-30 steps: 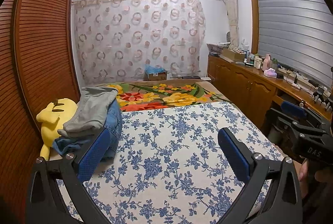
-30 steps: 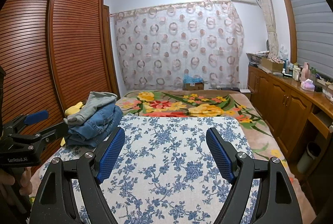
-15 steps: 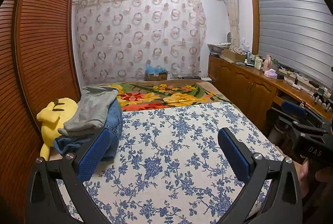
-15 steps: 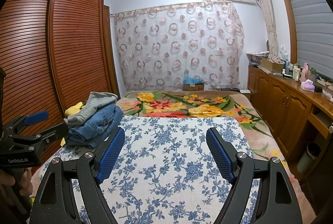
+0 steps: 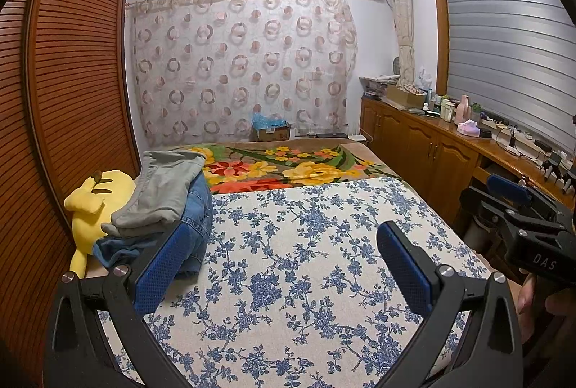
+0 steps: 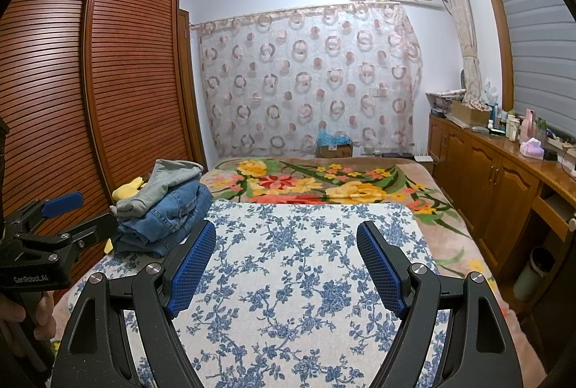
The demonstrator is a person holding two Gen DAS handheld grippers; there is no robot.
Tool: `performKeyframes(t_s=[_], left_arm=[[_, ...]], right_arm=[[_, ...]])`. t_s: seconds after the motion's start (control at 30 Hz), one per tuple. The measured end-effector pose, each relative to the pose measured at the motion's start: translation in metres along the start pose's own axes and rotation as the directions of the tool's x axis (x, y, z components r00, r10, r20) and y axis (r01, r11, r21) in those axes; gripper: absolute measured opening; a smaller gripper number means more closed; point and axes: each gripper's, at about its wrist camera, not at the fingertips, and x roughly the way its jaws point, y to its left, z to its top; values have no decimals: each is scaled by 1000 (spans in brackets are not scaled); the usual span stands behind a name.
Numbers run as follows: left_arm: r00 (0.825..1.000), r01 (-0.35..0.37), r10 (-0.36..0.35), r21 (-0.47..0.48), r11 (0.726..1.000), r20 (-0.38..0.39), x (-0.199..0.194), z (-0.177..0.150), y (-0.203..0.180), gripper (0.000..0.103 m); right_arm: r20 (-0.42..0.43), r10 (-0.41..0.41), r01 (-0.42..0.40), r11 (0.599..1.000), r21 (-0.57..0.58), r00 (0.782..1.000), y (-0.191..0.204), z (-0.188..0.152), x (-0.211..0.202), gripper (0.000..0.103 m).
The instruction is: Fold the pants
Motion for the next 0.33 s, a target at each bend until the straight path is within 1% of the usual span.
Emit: performKeyframes(t_s=[0.33], left_arm=[[1000,0,0,0,1000,0,0,-1,0,103]], right_arm=[[0,0,0,1000,0,1000,0,0,0,82]])
